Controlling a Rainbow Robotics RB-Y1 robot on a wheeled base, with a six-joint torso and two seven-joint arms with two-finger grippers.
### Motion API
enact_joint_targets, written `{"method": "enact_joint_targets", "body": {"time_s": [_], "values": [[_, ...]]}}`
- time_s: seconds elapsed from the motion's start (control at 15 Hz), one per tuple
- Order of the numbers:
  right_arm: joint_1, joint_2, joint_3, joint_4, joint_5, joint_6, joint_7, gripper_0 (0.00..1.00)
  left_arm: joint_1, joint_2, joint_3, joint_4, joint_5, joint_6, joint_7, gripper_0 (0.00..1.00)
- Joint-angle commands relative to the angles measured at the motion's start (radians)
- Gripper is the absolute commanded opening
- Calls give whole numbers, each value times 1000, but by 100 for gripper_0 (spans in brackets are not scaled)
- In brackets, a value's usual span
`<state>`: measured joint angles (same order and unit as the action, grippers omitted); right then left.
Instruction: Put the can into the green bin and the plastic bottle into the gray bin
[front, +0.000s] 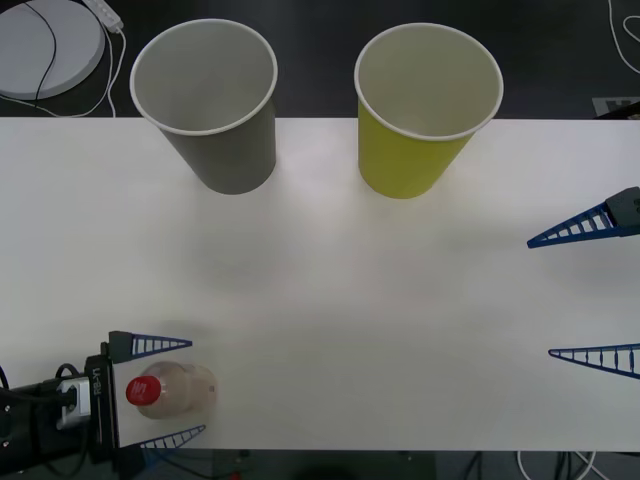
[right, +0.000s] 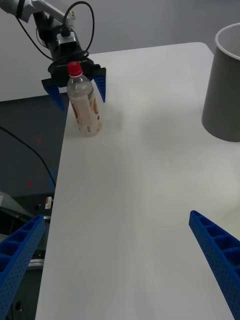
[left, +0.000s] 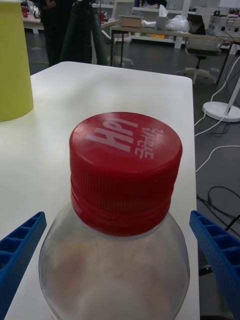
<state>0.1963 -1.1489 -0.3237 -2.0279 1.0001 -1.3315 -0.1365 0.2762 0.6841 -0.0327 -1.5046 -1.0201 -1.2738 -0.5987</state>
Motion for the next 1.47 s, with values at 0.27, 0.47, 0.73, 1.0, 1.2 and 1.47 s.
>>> {"method": "enact_joint_targets", "body": {"time_s": [0.27,0.47,0.73,1.0,1.2,1.47], "values": [[0,0,0,0,0,0,0,100,0,0,-1,1,0,1,-7,0],[0,0,0,0,0,0,0,100,0,0,-1,0,0,1,-4,0],[0,0,0,0,0,0,0,100,-2,0,1,0,0,1,0,0],[0,0,0,0,0,0,0,100,0,3,7,-31,3,10,19,0],[0,0,0,0,0,0,0,100,12,26,30,-77,5,11,50,0],[0,0,0,0,0,0,0,100,47,49,70,-146,5,22,86,0]]}}
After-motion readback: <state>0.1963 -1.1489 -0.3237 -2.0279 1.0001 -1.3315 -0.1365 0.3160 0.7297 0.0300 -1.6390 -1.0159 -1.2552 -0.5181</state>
